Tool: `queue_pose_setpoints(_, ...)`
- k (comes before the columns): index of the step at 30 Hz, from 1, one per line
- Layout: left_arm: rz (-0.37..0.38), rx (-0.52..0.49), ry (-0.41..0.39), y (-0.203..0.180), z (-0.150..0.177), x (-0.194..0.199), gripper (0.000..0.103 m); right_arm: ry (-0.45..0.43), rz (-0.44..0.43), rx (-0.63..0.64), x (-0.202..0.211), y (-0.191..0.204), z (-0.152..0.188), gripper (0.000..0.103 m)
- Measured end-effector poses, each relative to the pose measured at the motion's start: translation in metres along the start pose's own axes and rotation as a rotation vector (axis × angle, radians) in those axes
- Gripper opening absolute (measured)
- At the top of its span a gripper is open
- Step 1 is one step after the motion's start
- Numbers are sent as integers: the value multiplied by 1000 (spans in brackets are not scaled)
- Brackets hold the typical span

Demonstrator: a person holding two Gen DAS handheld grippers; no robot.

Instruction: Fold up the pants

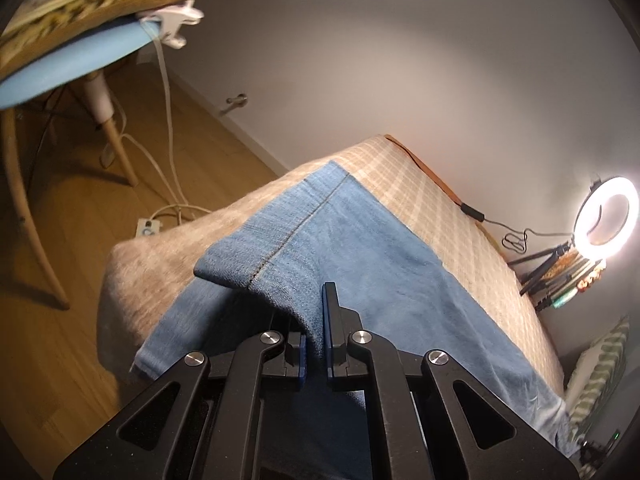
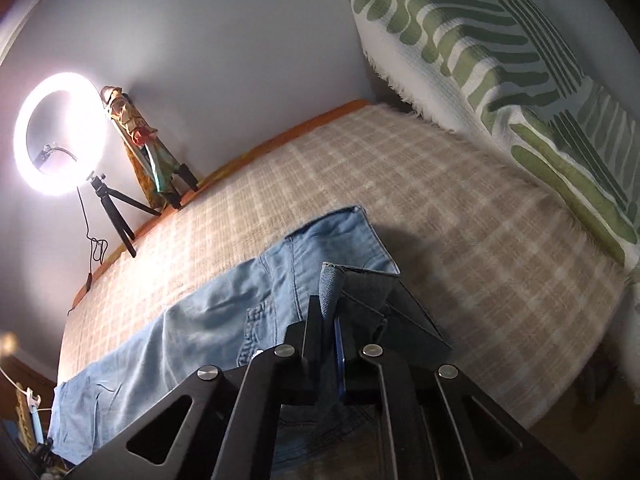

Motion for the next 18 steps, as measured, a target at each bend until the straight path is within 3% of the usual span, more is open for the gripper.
queue_pose_setpoints(6,-2,8,2,9,7,3,4,3,13,-19,2,-8,-4,1)
queue_pose_setpoints(12,25,-18,-38,0,10,25,4,-57,27,20,24,-4,-18,0)
queue_pose_setpoints(15,-3,-14,12,16,29,9,5,-7,57,4,11,-17,-4,0)
queue_pose_setpoints(18,46,89,42,37,38,-2,7,54,92,-24,-11,-35,15,0)
Point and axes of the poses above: each gripper's, at about its wrist camera, not at the fingertips, and x roughly against the way its jaws point, y to its left, z to its underside, the point moved 1 cm from there along -x, roughly the way its jaws point, and after that the axes turned 8 degrees about -z, right-handed, at the moved point
